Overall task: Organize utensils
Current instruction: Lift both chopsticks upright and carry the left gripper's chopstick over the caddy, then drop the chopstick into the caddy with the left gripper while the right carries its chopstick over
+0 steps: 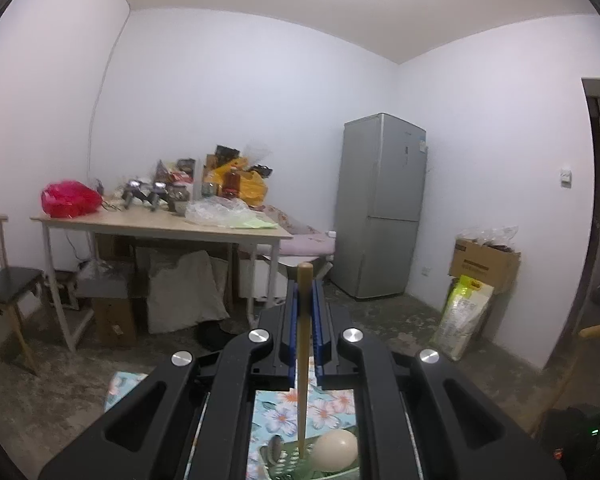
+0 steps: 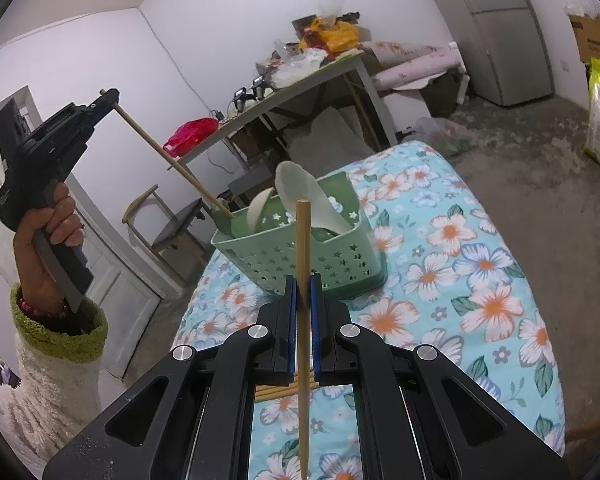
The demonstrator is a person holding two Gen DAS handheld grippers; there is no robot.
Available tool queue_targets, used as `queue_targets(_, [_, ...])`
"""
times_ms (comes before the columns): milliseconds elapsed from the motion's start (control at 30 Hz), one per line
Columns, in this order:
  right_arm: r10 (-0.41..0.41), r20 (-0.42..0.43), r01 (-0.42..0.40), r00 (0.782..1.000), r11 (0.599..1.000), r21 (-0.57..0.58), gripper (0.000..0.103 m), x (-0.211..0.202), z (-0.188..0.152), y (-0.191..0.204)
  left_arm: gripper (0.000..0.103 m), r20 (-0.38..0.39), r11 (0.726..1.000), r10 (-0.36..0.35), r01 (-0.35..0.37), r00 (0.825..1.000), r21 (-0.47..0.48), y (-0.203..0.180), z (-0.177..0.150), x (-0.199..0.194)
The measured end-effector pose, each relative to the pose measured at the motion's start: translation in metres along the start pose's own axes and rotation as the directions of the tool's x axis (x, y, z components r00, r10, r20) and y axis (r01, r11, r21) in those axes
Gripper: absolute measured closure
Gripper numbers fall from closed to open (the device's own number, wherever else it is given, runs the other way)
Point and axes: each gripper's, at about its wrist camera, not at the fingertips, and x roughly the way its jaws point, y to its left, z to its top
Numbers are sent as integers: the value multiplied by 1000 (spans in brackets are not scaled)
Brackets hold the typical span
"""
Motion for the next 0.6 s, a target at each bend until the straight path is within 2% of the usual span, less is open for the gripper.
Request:
queue_targets(133, [-3,-13,3,1000,1000,12,98,4,1,-5,97,-9,991,-118,117,993,-58,1,4,0])
queue_targets(233, [0,-20,0,1000,1000,18,98,6,1,-6,97,-17,987,-148,147,989,-59,-5,4,5])
queue_targets(400, [-2,-20,3,1000,1000,24,98,6,1,-8,97,-45,985,-165,162,985,-60,-16,-10,29])
queue_targets(567, [-8,-22,9,1000,999,34,98,4,1,-13,97,-72,993,-119,119,990,-13,-23,-36,56])
queue_targets(600, [-8,-22,9,1000,999,34,98,4,1,-14,97,-69,996,-88,89,994,7,-24,-40,59])
